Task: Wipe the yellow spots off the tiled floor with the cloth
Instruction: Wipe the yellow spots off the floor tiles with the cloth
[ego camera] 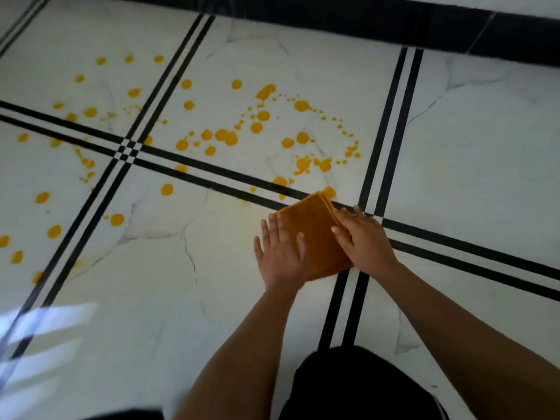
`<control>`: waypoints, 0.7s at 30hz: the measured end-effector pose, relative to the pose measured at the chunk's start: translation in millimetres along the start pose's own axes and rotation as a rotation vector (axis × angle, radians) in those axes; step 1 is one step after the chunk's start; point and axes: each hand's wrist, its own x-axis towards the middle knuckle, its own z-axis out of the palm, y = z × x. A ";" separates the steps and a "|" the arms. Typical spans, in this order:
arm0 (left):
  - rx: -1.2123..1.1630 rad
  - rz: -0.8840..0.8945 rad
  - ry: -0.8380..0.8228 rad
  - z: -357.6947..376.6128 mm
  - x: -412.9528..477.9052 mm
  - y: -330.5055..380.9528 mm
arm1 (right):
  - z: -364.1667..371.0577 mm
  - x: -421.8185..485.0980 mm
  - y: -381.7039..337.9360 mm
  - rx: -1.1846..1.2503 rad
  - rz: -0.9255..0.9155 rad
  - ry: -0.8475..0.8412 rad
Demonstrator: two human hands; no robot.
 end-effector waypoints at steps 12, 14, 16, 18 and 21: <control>0.125 -0.078 0.071 48.6 130.9 27.5 | -2.4 64.9 37.1 -0.116 -0.006 0.059; 0.147 -0.105 0.063 34.4 163.5 17.5 | -0.4 67.2 40.8 -0.107 -0.002 0.078; 0.243 0.058 0.022 33.6 164.0 15.5 | -1.1 75.8 47.9 -0.064 0.074 0.142; 0.377 0.457 -0.094 37.9 136.1 10.7 | -3.1 84.6 54.1 -0.060 0.136 0.194; 0.510 0.828 -0.204 28.6 157.6 1.4 | -3.2 90.4 59.2 -0.051 0.229 0.238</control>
